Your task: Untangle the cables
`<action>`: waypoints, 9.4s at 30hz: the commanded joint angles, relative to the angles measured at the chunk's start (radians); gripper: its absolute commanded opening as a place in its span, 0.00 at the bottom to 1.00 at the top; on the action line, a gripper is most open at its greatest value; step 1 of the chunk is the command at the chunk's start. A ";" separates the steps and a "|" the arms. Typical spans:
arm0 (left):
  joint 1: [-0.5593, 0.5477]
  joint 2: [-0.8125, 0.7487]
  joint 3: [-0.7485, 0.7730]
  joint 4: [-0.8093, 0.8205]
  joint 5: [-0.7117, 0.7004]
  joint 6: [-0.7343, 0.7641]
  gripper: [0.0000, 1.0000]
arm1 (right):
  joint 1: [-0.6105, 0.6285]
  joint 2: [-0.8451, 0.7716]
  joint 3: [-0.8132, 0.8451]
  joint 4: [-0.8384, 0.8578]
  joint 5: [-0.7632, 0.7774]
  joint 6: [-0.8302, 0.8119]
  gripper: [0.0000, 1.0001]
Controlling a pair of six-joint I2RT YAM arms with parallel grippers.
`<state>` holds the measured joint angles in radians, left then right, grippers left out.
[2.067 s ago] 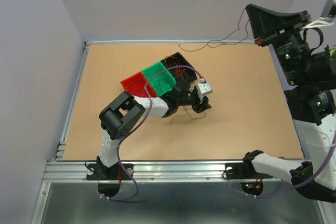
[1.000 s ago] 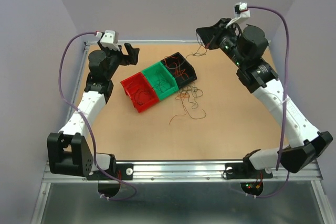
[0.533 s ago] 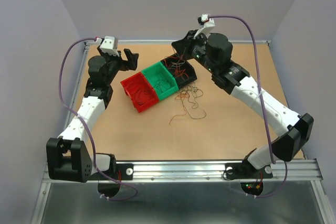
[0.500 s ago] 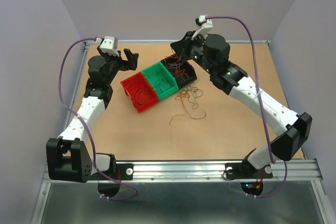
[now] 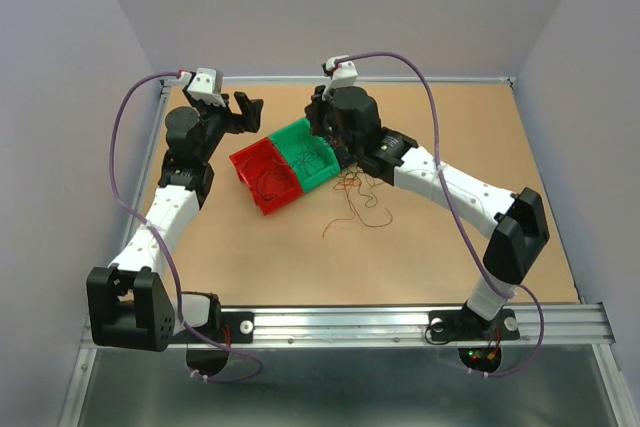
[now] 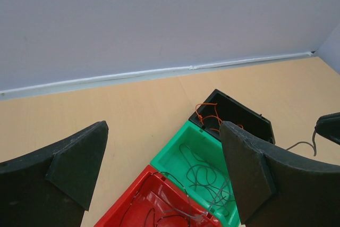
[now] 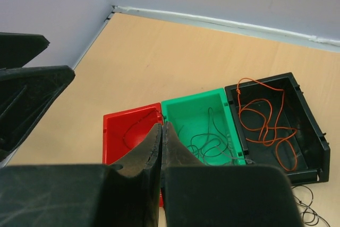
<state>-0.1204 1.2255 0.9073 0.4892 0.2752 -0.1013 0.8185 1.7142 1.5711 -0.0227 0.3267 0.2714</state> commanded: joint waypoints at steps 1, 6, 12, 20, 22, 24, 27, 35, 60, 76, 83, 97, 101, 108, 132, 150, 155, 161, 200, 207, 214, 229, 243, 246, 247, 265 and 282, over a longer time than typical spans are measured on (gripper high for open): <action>0.007 -0.014 -0.016 0.069 0.024 0.009 0.99 | 0.005 -0.010 0.099 0.060 0.075 -0.023 0.01; 0.007 -0.006 -0.022 0.081 0.045 0.008 0.99 | 0.007 -0.033 0.130 0.060 0.106 -0.040 0.01; 0.007 0.012 -0.027 0.092 0.146 0.043 0.97 | 0.005 -0.099 0.168 0.058 0.120 -0.044 0.01; 0.007 0.026 -0.033 0.104 0.203 0.078 0.96 | 0.005 -0.146 0.149 0.056 0.132 -0.046 0.01; 0.007 0.028 -0.039 0.110 0.240 0.083 0.96 | 0.007 -0.139 0.142 0.056 0.137 -0.047 0.00; 0.007 0.031 -0.039 0.114 0.248 0.083 0.96 | 0.007 -0.130 0.132 0.056 0.137 -0.051 0.01; 0.007 0.034 -0.036 0.114 0.240 0.086 0.95 | 0.007 -0.114 0.115 0.056 0.137 -0.049 0.01; 0.007 0.042 -0.035 0.114 0.240 0.089 0.95 | 0.027 -0.048 0.058 0.064 0.130 -0.035 0.00; 0.008 0.014 -0.064 0.137 0.067 0.068 0.96 | -0.054 0.347 0.092 0.133 -0.099 0.078 0.01; 0.011 0.012 -0.074 0.155 0.048 0.064 0.95 | -0.128 0.703 0.409 -0.042 -0.213 0.108 0.01; 0.011 0.008 -0.085 0.167 0.082 0.068 0.95 | -0.071 0.722 0.369 -0.097 -0.008 0.055 0.01; 0.011 -0.026 -0.099 0.173 0.055 0.086 0.96 | -0.070 0.501 0.346 -0.042 -0.020 0.003 0.17; 0.011 -0.031 -0.108 0.184 0.074 0.089 0.96 | -0.070 0.478 0.339 -0.034 -0.025 0.003 0.33; 0.001 -0.024 -0.116 0.198 0.079 0.097 0.98 | -0.068 0.346 0.189 0.003 -0.006 0.009 0.55; -0.403 0.223 0.012 -0.072 0.097 0.439 0.95 | -0.255 -0.193 -0.725 0.066 -0.034 0.117 0.94; -0.406 0.147 -0.036 -0.044 0.137 0.457 0.94 | -0.254 -0.371 -0.785 0.098 0.017 0.121 0.00; -0.406 0.095 -0.065 -0.028 0.174 0.462 0.94 | -0.249 -0.756 -0.954 0.098 -0.090 0.118 0.01; -0.404 0.062 -0.096 -0.011 0.294 0.472 0.94 | -0.248 -1.047 -1.033 0.099 -0.234 0.111 0.01; -0.441 0.138 0.065 0.528 0.617 -0.041 0.51 | -0.249 -0.746 -0.166 -0.029 -0.704 0.209 0.01; -0.453 0.245 -0.016 0.408 0.576 0.095 0.00 | -0.249 -0.720 0.013 -0.048 -0.647 0.219 0.00; -0.588 0.426 0.007 0.230 0.449 0.262 0.00 | -0.249 -0.683 0.234 -0.030 -0.488 0.199 0.01; -0.734 0.430 0.082 0.063 0.177 0.350 0.39 | -0.249 -0.689 0.255 0.033 -0.407 0.189 0.01; -0.395 0.074 0.111 -0.084 0.256 0.138 0.82 | -0.249 -0.648 0.000 0.063 -0.505 0.233 0.01; -0.219 0.016 0.087 -0.094 0.271 0.071 0.84 | -0.249 -0.621 -0.058 0.067 -0.538 0.250 0.01; -0.137 -0.027 0.071 -0.087 0.265 0.063 0.85 | -0.249 -0.595 -0.081 0.079 -0.546 0.258 0.00; 0.194 -0.123 -0.130 -0.023 0.070 0.075 0.92 | -0.012 -0.202 -0.142 0.202 -0.348 0.186 0.01; 0.194 -0.123 -0.188 0.074 -0.010 0.086 0.92 | 0.021 0.275 0.050 0.213 -0.216 0.025 0.01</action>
<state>0.0738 1.1248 0.7387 0.4915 0.2722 -0.0166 0.8227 1.9285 1.5021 0.1345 0.0647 0.3679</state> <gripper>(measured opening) 0.917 0.013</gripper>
